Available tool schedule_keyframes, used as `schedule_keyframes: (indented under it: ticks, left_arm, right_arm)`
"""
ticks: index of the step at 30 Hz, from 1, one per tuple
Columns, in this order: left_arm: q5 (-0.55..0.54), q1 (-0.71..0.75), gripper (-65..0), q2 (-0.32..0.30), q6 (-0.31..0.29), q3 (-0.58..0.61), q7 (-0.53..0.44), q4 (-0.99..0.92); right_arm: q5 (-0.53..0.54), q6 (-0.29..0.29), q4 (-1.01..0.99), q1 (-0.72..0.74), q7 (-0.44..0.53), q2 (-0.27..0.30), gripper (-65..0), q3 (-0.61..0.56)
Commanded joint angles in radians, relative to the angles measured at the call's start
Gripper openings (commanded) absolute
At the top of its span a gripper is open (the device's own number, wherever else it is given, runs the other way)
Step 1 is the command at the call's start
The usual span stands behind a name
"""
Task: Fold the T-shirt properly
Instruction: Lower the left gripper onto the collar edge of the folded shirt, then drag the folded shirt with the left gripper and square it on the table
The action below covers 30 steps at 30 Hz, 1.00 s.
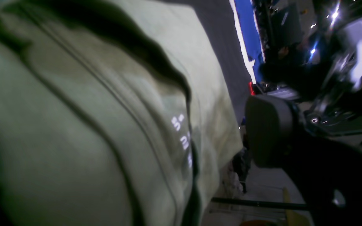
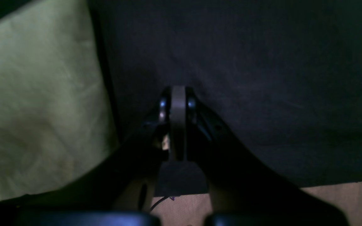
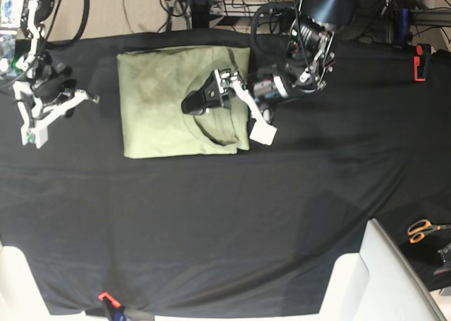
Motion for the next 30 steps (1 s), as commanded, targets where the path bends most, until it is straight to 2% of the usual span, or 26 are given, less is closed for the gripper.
schedule_keyframes:
  ticks: [1,3,8,10,11,14,22,25,30]
  left_arm:
    - [0.114,0.020,0.0,0.008,0.044,0.028,0.073,-0.061]
    - [0.114,0.019,-9.2,0.008,0.044,0.054,0.047,-0.073]
    - [0.114,0.017,-43.6,0.008,0.044,0.076,0.033,-0.069]
    - [0.113,0.017,-60.2,0.004,0.044,0.074,0.035,-0.066]
    - [0.110,0.017,-65.0,-0.008,0.044,0.074,0.035,-0.063]
    - [0.108,0.005,-65.0,-0.041,0.044,0.076,0.038,-0.046]
    - [0.113,-0.081,-65.0,-0.151,0.044,0.106,0.214,0.118]
    - [0.114,-0.182,-65.0,-0.209,0.051,0.223,0.254,0.151]
    - [0.114,-0.366,-65.0,-0.277,0.083,0.519,0.253,0.147]
  right_arm:
    - [0.005,0.005,0.017,0.009,0.022,0.010,-64.8,0.006]
    - [0.005,0.005,0.017,0.009,0.022,0.010,-64.8,0.006]
    - [0.005,0.007,0.018,0.009,0.022,0.010,-64.8,0.034]
    - [0.005,0.007,0.018,0.009,0.022,0.010,-64.8,0.063]
    - [0.005,0.007,0.018,0.009,0.022,0.010,-64.8,0.074]
    - [0.005,0.007,0.020,0.009,0.022,0.010,-64.8,0.095]
    - [0.006,0.008,0.023,0.009,0.022,0.009,-64.8,0.089]
    - [0.006,0.008,0.024,0.018,0.022,0.009,-64.8,0.089]
    - [0.009,0.008,0.026,0.020,0.021,0.004,-64.8,0.089]
